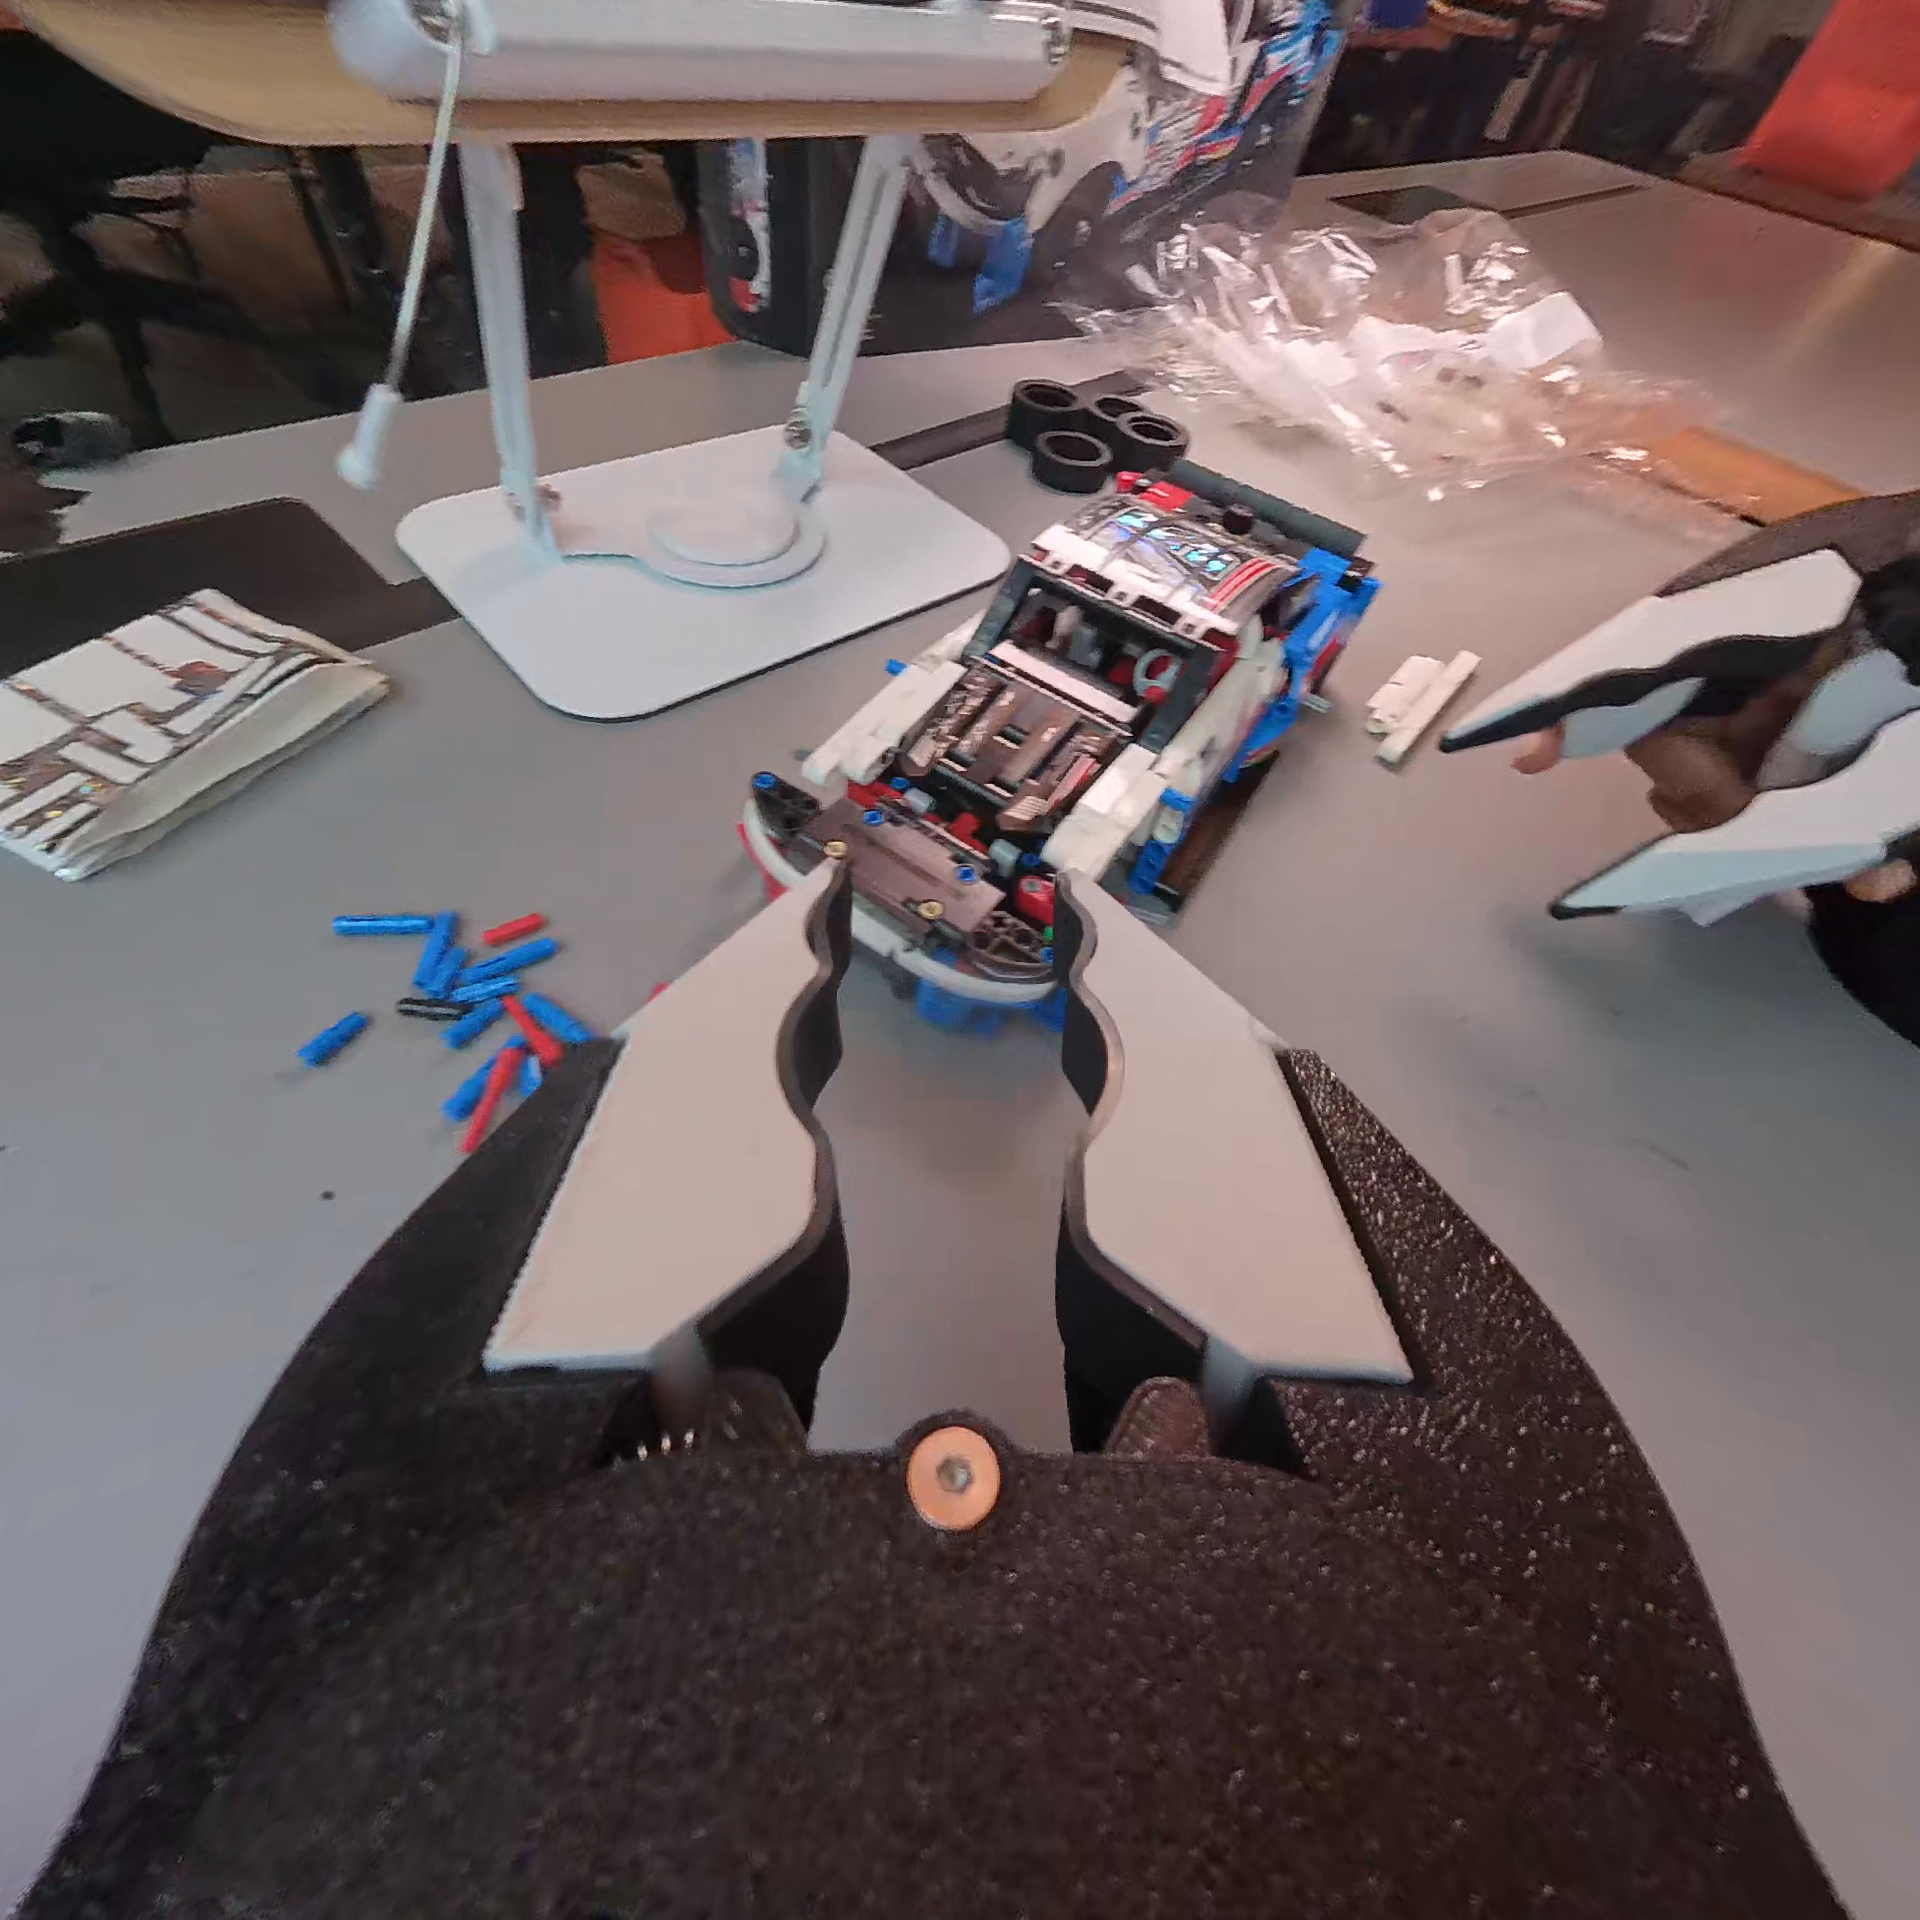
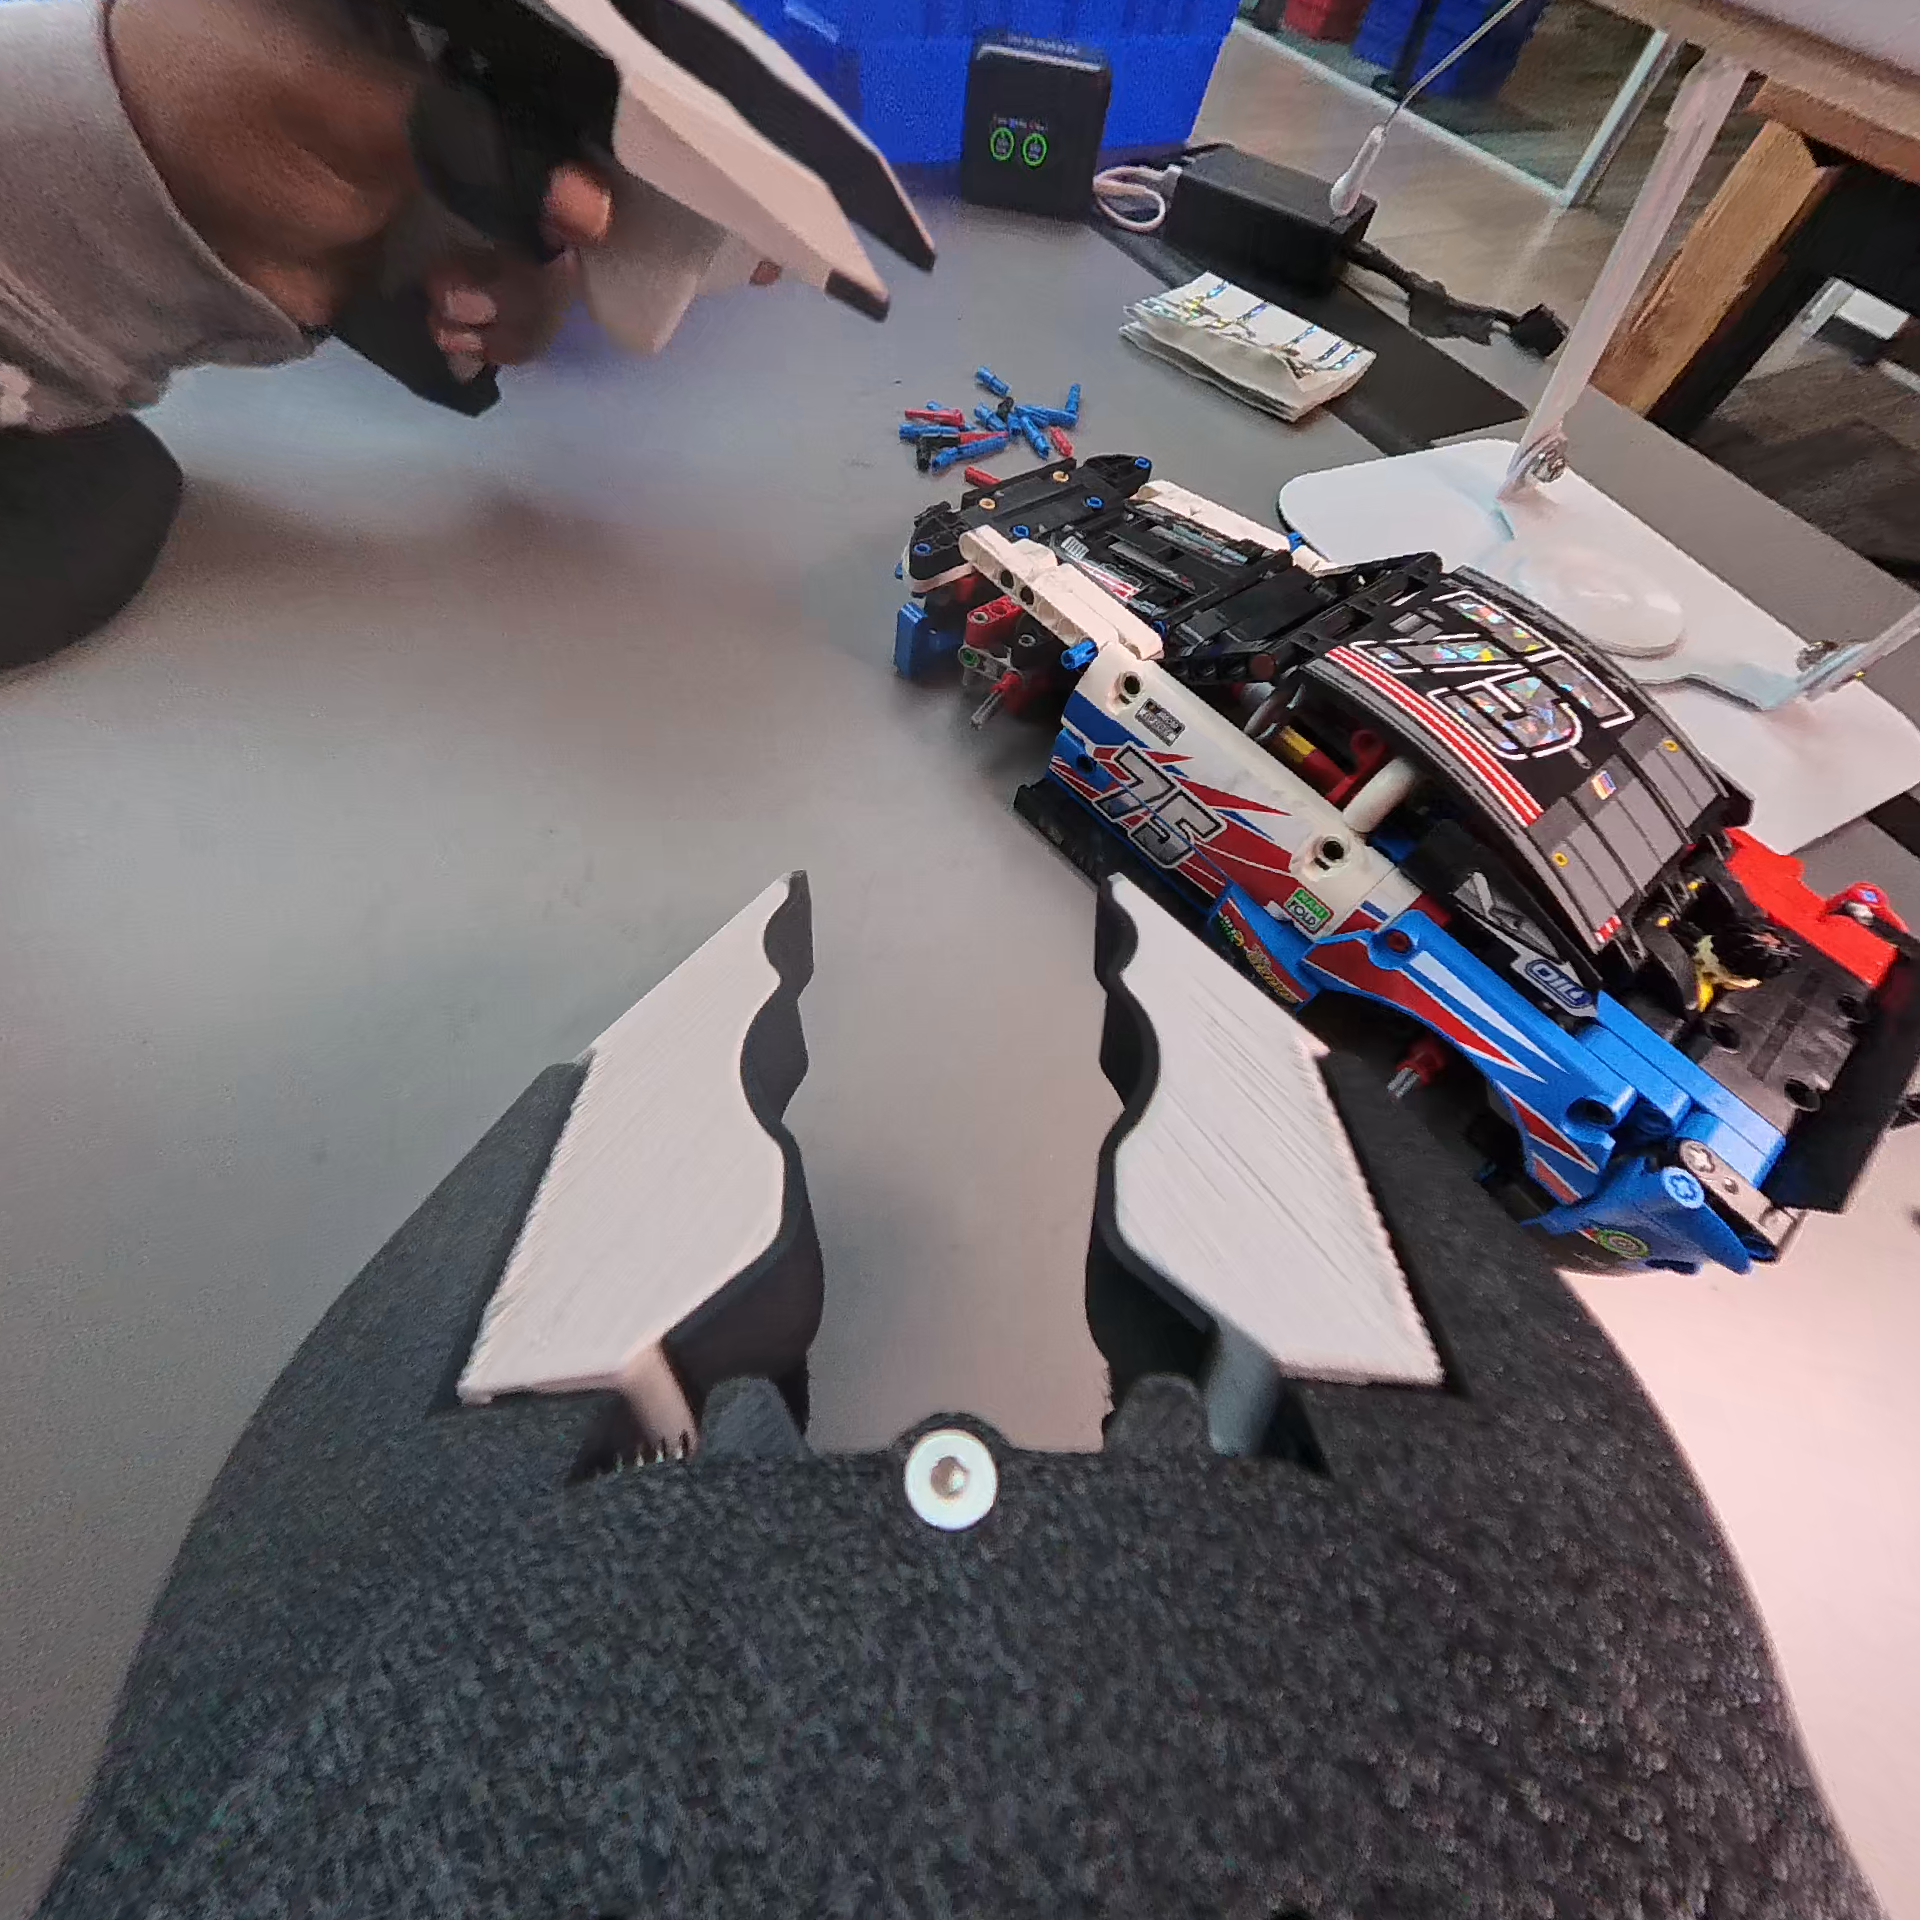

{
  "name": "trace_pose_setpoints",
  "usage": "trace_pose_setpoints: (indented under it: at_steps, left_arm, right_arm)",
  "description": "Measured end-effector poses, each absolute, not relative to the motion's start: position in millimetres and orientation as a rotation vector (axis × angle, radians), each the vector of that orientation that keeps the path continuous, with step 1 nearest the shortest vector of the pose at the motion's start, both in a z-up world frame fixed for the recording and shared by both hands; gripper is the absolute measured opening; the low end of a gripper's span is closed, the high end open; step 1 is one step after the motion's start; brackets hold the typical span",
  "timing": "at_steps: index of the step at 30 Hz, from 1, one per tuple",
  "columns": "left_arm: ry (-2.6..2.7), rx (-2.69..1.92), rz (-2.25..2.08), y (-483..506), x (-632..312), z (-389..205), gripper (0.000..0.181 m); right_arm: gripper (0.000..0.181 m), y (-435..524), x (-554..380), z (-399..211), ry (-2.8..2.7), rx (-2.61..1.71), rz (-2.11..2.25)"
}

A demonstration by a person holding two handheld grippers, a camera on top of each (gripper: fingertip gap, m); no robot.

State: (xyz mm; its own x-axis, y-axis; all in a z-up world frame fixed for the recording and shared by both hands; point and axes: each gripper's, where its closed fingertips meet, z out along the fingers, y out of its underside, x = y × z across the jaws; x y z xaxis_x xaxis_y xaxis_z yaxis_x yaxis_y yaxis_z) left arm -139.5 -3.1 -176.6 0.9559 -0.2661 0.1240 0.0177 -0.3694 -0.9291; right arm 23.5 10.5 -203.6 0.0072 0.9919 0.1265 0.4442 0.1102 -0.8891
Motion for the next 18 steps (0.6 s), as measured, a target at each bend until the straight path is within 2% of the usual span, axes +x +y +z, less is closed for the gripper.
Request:
trace_pose_setpoints:
  at_steps: [4, 8, 10, 12, 14, 18]
  left_arm:
    - [0.269, -1.903, -0.423, -14, -99, -169, 0.051]
    - [0.3, -1.871, -0.455, -24, -77, -165, 0.06]
    - [0.29, -1.863, -0.463, -29, -73, -167, 0.061]
    - [0.281, -1.846, -0.479, -35, -71, -166, 0.056]
    - [0.276, -1.809, -0.483, -41, -72, -162, 0.042]
    - [0.26, -1.759, -0.455, -49, -81, -153, 0.024]
  right_arm:
    - [0.053, 22, 25, -192, -1.464, -1.449, 0.844]
    - [0.061, 49, 37, -174, -1.353, -1.451, 0.76]
    - [0.053, 73, 55, -154, -1.264, -1.429, 0.671]
    - [0.031, 99, 80, -132, -1.167, -1.432, 0.591]
    - [0.003, 116, 107, -123, -1.123, -1.475, 0.546]
    - [0.004, 124, 140, -157, -1.288, -1.647, 0.489]
